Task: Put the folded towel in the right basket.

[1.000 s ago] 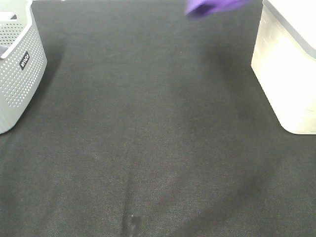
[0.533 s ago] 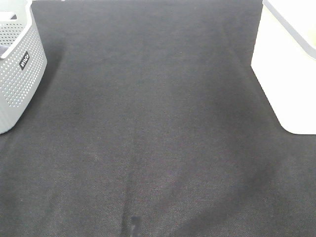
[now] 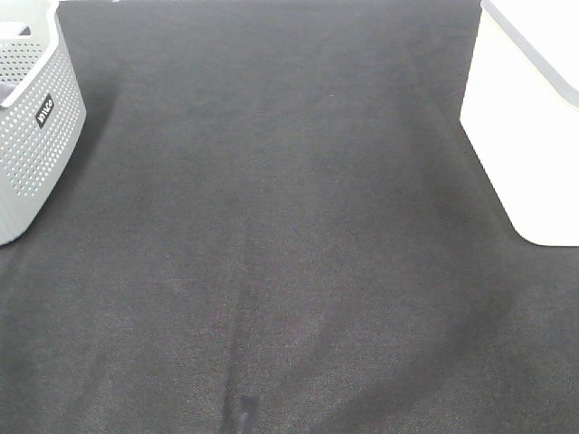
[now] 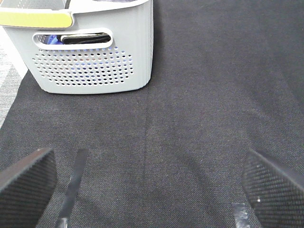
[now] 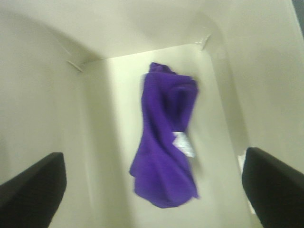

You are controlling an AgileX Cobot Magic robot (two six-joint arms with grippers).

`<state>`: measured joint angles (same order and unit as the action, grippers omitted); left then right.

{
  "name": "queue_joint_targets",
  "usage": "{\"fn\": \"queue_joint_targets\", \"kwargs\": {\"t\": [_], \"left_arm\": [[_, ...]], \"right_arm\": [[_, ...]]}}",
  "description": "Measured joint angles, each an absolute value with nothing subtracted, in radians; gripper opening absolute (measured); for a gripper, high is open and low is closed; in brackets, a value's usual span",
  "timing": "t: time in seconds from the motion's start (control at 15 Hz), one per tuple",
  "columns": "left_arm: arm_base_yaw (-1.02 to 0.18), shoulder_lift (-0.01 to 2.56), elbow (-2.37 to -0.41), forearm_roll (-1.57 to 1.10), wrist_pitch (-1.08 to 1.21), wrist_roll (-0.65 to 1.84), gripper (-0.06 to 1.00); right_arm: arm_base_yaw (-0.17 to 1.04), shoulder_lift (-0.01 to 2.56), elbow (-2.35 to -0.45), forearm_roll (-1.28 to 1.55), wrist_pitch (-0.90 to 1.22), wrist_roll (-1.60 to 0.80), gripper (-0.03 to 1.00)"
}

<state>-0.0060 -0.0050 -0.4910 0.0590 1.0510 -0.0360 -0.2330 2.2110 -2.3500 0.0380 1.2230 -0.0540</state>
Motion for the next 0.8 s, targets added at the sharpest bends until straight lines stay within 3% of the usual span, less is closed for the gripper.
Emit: {"fn": "queue_joint_targets", "kwargs": {"t": [0.27,0.6,0.8], "left_arm": [[-0.006,-0.005,-0.491,0.059,1.051,-0.036,0.99],[-0.006,-0.005,-0.491,0.059,1.051,-0.036,0.99],[-0.006,-0.005,-0.491,0.059,1.051,-0.036,0.99]], "right_arm": [[-0.206,2.155,-2.349,0.038,1.224,-0.072,0.97],[-0.004,1.952,-2.307,-0.025,1.219,-0.057,0.97],[0.077,1.685,-1.985,-0.041,1.218,-0.028,0.97]]}}
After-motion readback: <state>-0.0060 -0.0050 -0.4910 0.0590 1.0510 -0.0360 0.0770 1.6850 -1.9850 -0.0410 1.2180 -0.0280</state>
